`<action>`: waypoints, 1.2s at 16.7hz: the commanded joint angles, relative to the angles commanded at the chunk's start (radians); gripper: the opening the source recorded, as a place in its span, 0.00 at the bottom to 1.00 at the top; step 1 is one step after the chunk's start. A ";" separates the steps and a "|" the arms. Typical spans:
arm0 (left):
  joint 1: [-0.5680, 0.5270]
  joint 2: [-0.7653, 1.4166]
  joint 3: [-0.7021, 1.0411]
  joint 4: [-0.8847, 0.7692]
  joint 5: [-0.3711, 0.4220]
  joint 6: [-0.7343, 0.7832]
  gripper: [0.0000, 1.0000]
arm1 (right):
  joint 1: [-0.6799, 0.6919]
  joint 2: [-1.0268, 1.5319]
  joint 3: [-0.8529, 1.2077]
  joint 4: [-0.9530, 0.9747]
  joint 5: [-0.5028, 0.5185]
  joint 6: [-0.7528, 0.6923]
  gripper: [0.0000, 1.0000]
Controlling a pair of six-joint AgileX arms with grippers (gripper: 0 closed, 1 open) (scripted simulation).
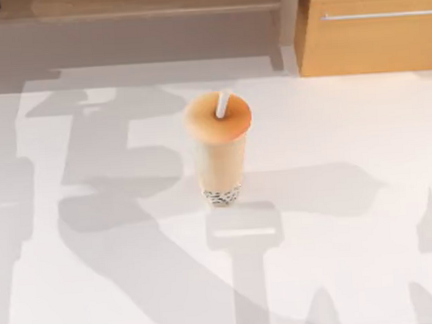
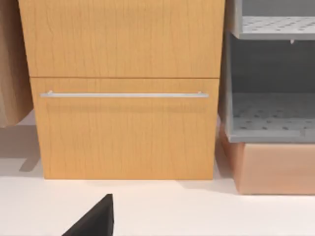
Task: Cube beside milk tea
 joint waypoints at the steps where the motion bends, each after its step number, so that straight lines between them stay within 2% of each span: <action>1: 0.001 -0.017 0.027 -0.042 0.004 -0.028 0.00 | 0.000 0.000 0.000 0.000 0.000 0.000 1.00; 6: -0.014 -0.105 0.190 -0.402 0.019 -0.207 0.00 | 0.000 0.000 0.000 0.000 0.000 0.000 1.00; 12: -0.126 -0.209 0.355 -1.122 0.006 -0.379 0.00 | 0.000 0.000 0.000 0.000 0.000 0.000 1.00; 16: -0.248 -0.206 0.397 -1.558 -0.036 -0.404 0.00 | 0.000 0.000 0.000 0.000 0.000 0.000 1.00; 20: -0.374 -0.116 0.393 -1.849 -0.104 -0.368 0.00 | 0.000 0.000 0.000 0.000 0.000 0.000 1.00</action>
